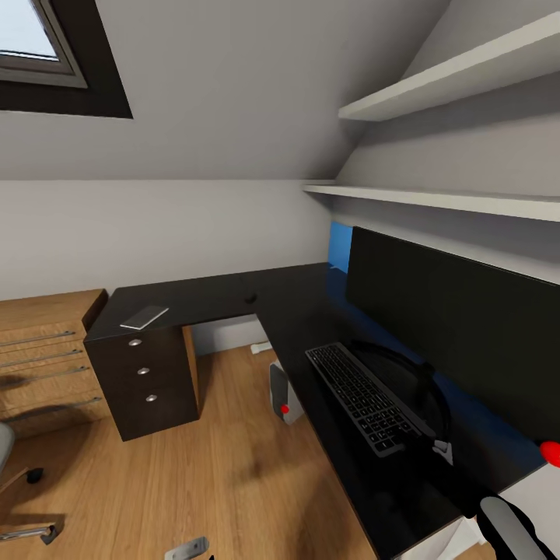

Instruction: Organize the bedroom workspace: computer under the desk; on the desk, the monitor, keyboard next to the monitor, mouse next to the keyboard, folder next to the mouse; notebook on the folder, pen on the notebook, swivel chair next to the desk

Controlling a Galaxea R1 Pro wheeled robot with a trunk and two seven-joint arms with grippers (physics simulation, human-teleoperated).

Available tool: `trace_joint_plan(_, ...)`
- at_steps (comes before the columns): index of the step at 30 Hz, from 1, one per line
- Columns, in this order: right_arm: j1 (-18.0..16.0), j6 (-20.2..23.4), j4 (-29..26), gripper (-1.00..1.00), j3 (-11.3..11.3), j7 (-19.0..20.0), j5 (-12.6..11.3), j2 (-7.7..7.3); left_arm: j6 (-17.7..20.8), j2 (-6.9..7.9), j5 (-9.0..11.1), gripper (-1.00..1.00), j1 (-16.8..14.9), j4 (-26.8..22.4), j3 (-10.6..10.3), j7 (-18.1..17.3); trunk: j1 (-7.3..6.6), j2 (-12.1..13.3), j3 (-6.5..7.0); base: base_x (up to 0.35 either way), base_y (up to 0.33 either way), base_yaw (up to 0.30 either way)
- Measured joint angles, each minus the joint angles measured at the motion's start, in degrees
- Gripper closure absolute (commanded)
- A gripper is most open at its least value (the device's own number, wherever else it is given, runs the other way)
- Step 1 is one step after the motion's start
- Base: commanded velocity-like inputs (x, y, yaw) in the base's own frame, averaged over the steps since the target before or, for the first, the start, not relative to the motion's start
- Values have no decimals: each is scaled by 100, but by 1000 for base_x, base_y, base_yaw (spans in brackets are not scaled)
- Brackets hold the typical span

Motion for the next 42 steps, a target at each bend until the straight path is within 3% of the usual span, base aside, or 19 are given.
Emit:
trace_joint_plan(3, 0, 0, 2, 100, -1, 2, 2, 0, 2, 0, 3, -100, 0, 0, 2, 0, 0, 0, 0, 0, 0, 0)
trace_joint_plan(4, 0, 0, 3, -100, -1, 3, 2, 0, 4, 0, 2, -100, 0, 1, 4, 0, 0, 0, 0, 0, 0, 0)
trace_joint_plan(5, 5, -31, 15, -100, 26, -450, 194, 0, 2, 0, 3, -100, -1, 0, 6, 0, 0, 1, -1, 0, 0, 0)
trace_joint_plan(6, 4, -29, 13, -100, 26, -463, 184, 0, 1, 0, 5, -100, -1, 1, 7, 0, 0, 1, -1, 0, 0, 0)
trace_joint_plan(42, 2, -21, 7, -100, 18, -448, 134, 0, -1, 0, 1, -100, -1, 1, 1, 0, 2, 1, 0, -13, -2, 0)
